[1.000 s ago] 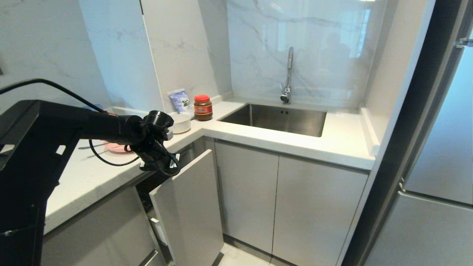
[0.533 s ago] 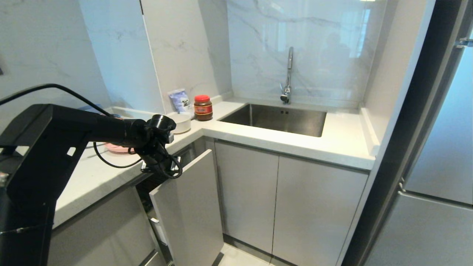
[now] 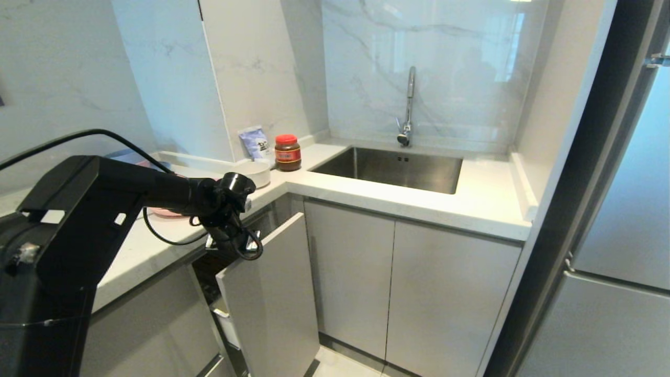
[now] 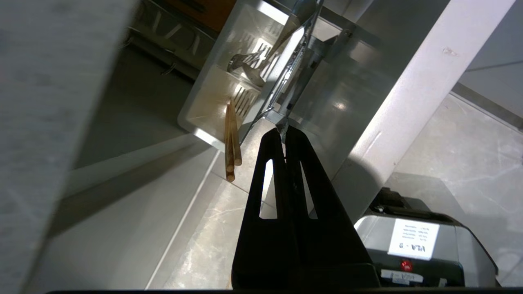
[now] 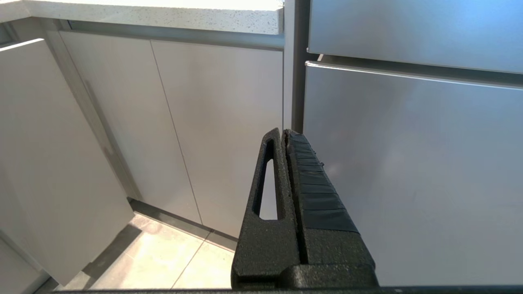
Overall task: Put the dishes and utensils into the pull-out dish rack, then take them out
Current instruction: Open the cupboard
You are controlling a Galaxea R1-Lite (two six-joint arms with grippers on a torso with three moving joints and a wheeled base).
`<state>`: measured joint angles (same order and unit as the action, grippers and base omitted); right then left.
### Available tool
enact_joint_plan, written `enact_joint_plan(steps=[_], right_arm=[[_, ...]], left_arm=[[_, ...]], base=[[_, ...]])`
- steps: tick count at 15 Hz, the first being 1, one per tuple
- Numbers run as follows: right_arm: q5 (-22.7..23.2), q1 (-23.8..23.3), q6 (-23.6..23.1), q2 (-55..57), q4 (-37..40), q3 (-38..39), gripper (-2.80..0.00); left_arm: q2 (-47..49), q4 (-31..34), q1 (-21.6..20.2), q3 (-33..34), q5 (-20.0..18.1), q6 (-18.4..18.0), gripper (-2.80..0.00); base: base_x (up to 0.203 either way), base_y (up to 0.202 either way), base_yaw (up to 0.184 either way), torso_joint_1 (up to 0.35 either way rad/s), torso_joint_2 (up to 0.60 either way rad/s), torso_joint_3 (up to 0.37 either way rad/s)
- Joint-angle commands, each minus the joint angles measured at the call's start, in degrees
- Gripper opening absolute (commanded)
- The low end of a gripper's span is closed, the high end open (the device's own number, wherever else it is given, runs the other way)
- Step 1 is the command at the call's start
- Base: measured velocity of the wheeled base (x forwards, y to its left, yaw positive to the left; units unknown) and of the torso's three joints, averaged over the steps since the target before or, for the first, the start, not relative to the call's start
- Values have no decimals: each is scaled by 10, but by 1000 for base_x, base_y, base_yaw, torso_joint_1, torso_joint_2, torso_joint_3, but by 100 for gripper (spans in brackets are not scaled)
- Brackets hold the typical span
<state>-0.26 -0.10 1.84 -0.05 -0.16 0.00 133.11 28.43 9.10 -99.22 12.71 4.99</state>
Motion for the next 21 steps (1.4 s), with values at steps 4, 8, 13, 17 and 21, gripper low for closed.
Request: enact_joint_plan(steps=[4, 8, 13, 17, 21], right_arm=[[0, 0, 0, -1, 0, 1, -280], [0, 0, 0, -1, 0, 0, -280], [0, 0, 0, -1, 0, 1, -280], [0, 0, 0, -1, 0, 0, -280], [0, 0, 0, -1, 0, 0, -280]], left_arm=[[-25, 18, 29, 5, -8, 23, -280], [-41, 41, 55, 16, -44, 35, -280], [-40, 42, 84, 28, -47, 52, -280], [-46, 66, 104, 28, -93, 72, -280], [-47, 70, 119, 32, -120, 76, -280]], base=[[0, 0, 0, 0, 0, 0], [0, 0, 0, 0, 0, 0], [0, 0, 0, 0, 0, 0], [0, 0, 0, 0, 0, 0], [0, 0, 0, 0, 0, 0]])
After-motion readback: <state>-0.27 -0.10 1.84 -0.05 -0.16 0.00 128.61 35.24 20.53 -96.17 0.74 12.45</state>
